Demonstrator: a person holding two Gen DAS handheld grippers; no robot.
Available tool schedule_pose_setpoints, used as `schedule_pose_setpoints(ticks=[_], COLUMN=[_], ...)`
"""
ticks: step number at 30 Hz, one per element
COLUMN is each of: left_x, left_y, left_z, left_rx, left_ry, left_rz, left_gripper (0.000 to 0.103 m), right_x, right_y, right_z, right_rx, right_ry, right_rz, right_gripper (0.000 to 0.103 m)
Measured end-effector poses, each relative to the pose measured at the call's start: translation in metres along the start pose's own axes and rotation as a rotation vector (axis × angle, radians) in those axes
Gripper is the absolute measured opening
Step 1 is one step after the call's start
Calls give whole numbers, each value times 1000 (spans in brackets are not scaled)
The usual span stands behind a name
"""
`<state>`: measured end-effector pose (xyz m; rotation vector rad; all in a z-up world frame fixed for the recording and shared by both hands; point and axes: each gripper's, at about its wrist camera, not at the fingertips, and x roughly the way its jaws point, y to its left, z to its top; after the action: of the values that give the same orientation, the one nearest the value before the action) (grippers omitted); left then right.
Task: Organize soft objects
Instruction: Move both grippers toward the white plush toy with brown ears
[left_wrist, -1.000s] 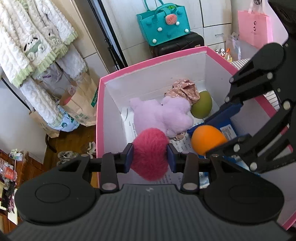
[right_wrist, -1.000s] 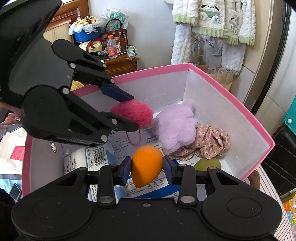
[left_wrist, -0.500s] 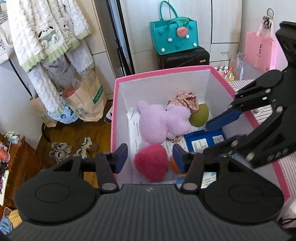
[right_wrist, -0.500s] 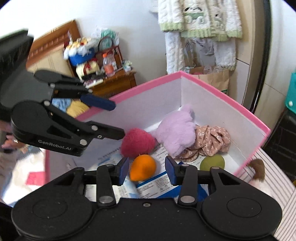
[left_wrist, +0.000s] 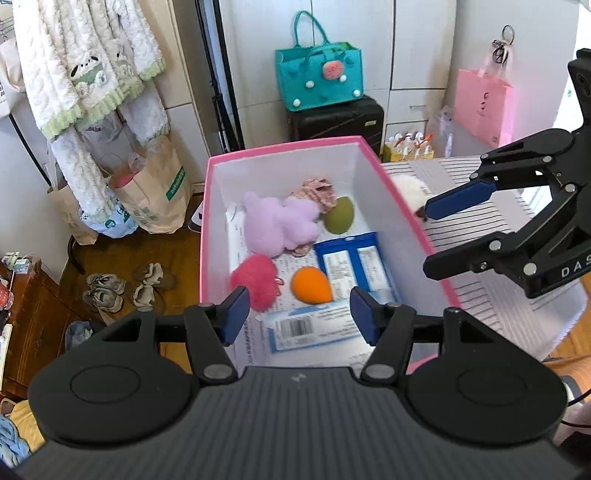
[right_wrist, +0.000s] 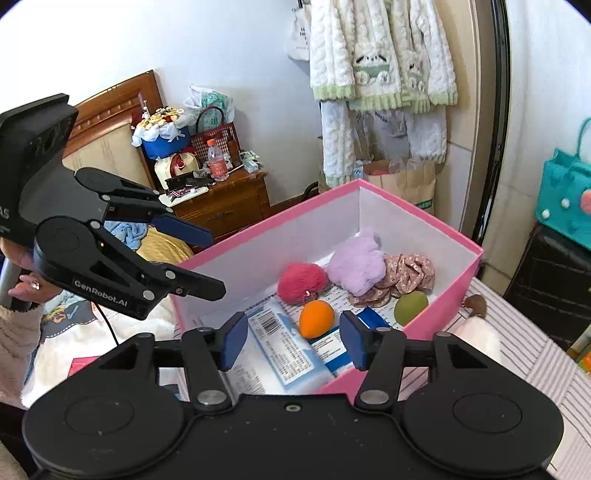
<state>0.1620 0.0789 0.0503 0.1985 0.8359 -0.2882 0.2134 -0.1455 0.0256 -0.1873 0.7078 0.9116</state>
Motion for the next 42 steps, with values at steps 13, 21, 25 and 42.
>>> schedule_pose_setpoints(ticks=[13, 21, 25, 42], left_x=[-72, -102, -111, -62], left_y=[-40, -75, -98, -175], left_z=[-13, -27, -34, -44], left_rx=[27, 128, 164, 204], left_ry=[-54, -69, -88, -89], left_rz=[-50, -35, -59, -180], left_gripper=[61, 63, 66, 69], right_x=[-85, -124, -141, -153], right_y=[44, 56, 55, 7], right_z=[-28, -63, -84, -148], right_rx=[-64, -36, -20, 21], right_ry=[-78, -136, -156, -161], right_rz=[-89, -139, -164, -278], right_gripper=[71, 74, 75, 82])
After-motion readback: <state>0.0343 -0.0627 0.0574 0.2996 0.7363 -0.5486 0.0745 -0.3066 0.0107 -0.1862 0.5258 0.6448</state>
